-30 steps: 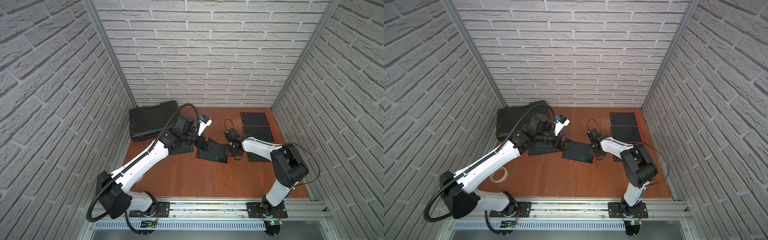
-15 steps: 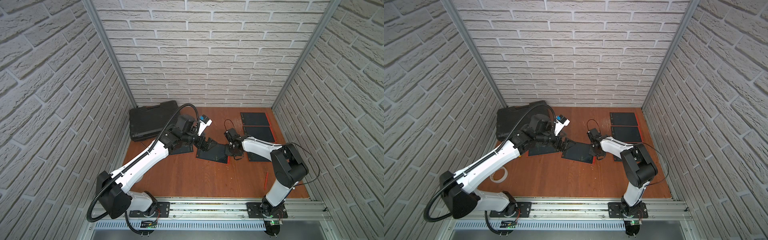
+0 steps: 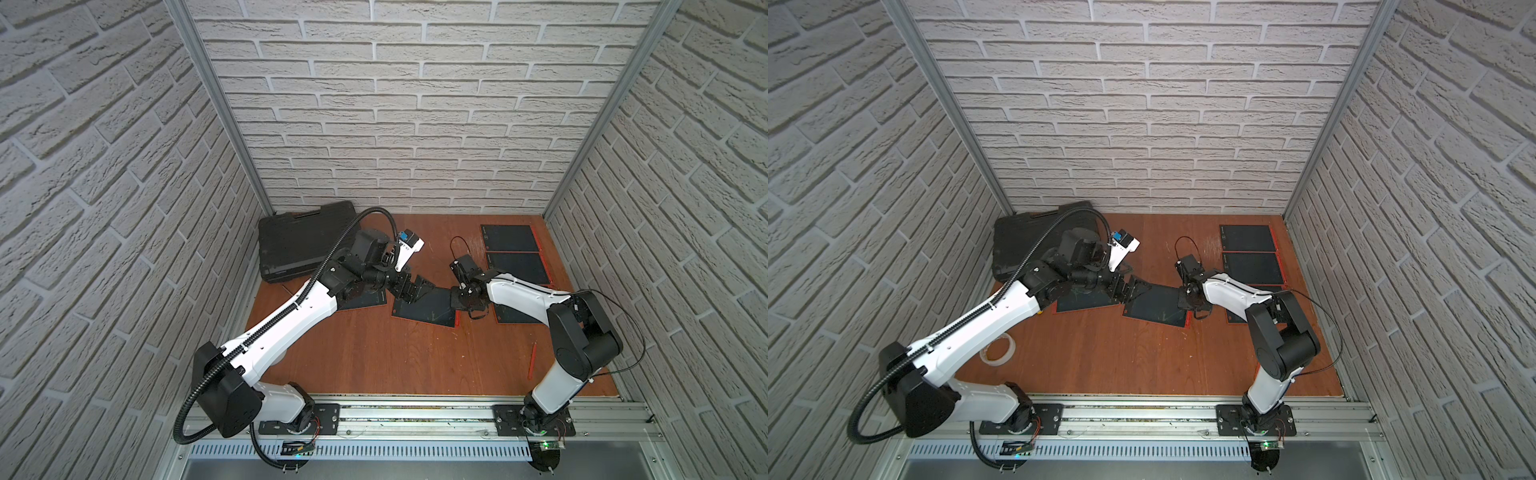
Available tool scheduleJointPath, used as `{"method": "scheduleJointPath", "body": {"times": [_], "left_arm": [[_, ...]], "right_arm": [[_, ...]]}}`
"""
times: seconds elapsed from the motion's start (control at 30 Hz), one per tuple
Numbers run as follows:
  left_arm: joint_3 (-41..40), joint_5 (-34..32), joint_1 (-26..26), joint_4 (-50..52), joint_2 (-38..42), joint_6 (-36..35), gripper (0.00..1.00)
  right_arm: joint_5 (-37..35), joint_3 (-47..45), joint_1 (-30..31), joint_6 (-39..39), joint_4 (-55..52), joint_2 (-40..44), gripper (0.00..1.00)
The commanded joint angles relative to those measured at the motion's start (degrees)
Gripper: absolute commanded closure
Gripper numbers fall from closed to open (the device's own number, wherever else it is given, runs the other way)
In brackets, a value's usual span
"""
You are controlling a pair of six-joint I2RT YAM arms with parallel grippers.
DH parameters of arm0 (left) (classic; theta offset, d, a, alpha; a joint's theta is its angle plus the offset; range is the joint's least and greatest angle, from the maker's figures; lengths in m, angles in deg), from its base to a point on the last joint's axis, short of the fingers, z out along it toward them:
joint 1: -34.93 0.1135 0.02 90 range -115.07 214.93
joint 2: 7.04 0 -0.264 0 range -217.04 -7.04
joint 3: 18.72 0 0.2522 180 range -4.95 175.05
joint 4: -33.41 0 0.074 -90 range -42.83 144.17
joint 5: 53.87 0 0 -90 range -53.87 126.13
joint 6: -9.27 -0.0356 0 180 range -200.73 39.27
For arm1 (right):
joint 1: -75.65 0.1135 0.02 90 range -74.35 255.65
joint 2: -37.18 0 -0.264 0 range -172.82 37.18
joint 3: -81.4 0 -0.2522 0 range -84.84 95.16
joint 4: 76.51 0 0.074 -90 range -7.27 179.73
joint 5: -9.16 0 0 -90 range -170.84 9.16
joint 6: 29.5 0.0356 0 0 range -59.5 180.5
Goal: Place the stylus back onto the writing tablet
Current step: Adjust the stylus on the writing tablet.
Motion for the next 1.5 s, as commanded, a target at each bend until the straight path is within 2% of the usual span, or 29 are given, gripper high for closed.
{"method": "scheduleJointPath", "body": {"times": [0.0,0.67,0.83,1.23,1.47], "left_arm": [[0.0,0.6,0.3,-1.9,1.0,0.0,0.02],[-0.1,0.9,0.4,-2.0,0.3,0.2,0.02],[0.1,1.2,0.3,-1.9,-0.1,0.3,0.02],[0.4,1.2,0.3,-1.5,-0.3,0.2,0.02],[0.6,1.4,0.3,-1.2,-0.7,0.1,0.02]], "right_arm": [[0.3,0.4,-0.2,0.9,1.0,-0.7,0.97],[-1.5,0.0,-0.1,1.8,-0.1,-2.6,0.97],[1.5,-0.3,0.1,2.3,0.5,-0.3,0.97],[2.3,-6.5,1.0,5.4,1.5,8.3,0.97],[3.6,-8.1,2.1,6.2,3.5,7.5,0.97]]}}
